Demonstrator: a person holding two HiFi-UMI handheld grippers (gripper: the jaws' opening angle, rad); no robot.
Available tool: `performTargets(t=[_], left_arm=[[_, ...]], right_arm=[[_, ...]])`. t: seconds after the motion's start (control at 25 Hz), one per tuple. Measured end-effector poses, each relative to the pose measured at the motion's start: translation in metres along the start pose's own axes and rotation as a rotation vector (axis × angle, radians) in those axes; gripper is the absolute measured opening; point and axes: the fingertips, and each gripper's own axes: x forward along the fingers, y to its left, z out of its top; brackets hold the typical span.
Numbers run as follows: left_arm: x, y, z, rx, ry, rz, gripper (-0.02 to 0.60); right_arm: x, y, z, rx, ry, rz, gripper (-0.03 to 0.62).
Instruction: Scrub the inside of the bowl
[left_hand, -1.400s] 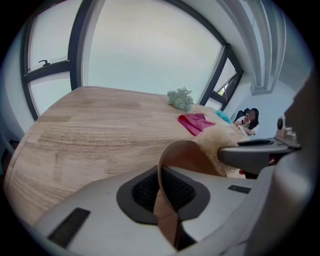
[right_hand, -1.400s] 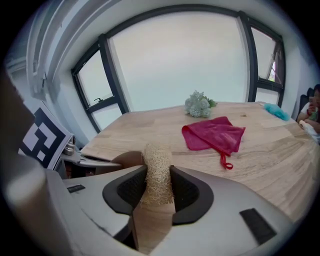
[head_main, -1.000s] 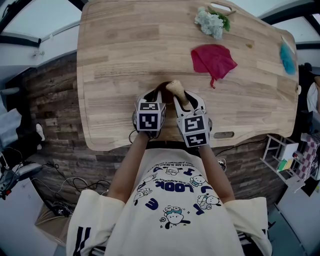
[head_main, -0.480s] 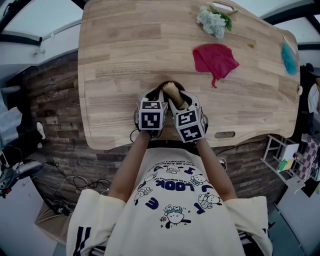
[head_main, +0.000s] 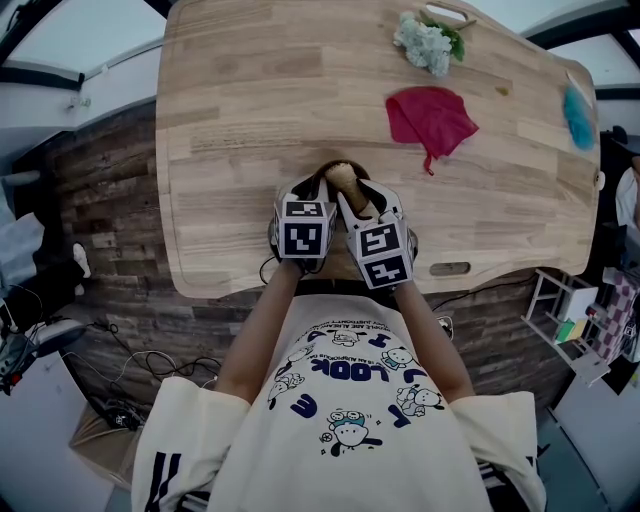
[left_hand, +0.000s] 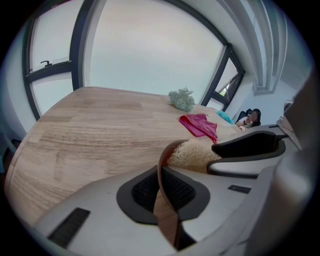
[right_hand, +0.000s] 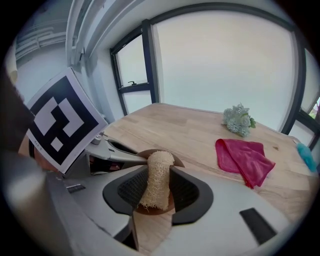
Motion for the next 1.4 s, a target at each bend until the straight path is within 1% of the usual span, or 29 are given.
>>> performTargets(t=[0.2, 0.36, 0.44, 0.68, 0.88, 1.04, 1.12, 1.24, 1.32, 1.4], left_arm=[[-0.001, 0.000, 0.000, 0.002, 0.000, -0.003, 0.038], [-0.003, 0.000, 0.003, 0.003, -0.005, -0.003, 0.038], [-0.003, 0.001, 0.005, 0.001, -0.012, -0.002, 0.038], [-0.002, 0.001, 0.005, -0.006, -0.023, -0.008, 0.038], [-0.002, 0.002, 0.007, -0.012, -0.036, -0.003, 0.038], [-0.001, 0.002, 0.007, -0.015, -0.041, 0.001, 0.038], [-0.002, 0.002, 0.006, -0.018, -0.035, 0.003, 0.040], [-0.004, 0.002, 0.004, -0.028, -0.027, 0.005, 0.040], [-0.004, 0.002, 0.003, -0.033, -0.032, 0.006, 0.040], [-0.003, 0.003, 0.004, -0.028, -0.039, 0.008, 0.040]], right_arm=[[0.010, 0.002, -0.009, -0.027, 0.057, 0.015, 0.103], [0.018, -0.001, -0.012, -0.116, 0.105, -0.009, 0.092], [0.020, 0.001, -0.013, -0.147, 0.127, -0.002, 0.091], [0.025, 0.005, -0.017, -0.118, 0.199, 0.096, 0.087], [0.026, 0.012, -0.019, -0.135, 0.272, 0.210, 0.086], [0.026, 0.016, -0.020, -0.147, 0.289, 0.281, 0.086], [0.025, 0.021, -0.023, -0.145, 0.298, 0.337, 0.084], [0.022, 0.029, -0.024, -0.109, 0.308, 0.423, 0.084], [0.022, 0.031, -0.024, -0.115, 0.312, 0.429, 0.084], [0.024, 0.031, -0.023, -0.154, 0.319, 0.392, 0.084]])
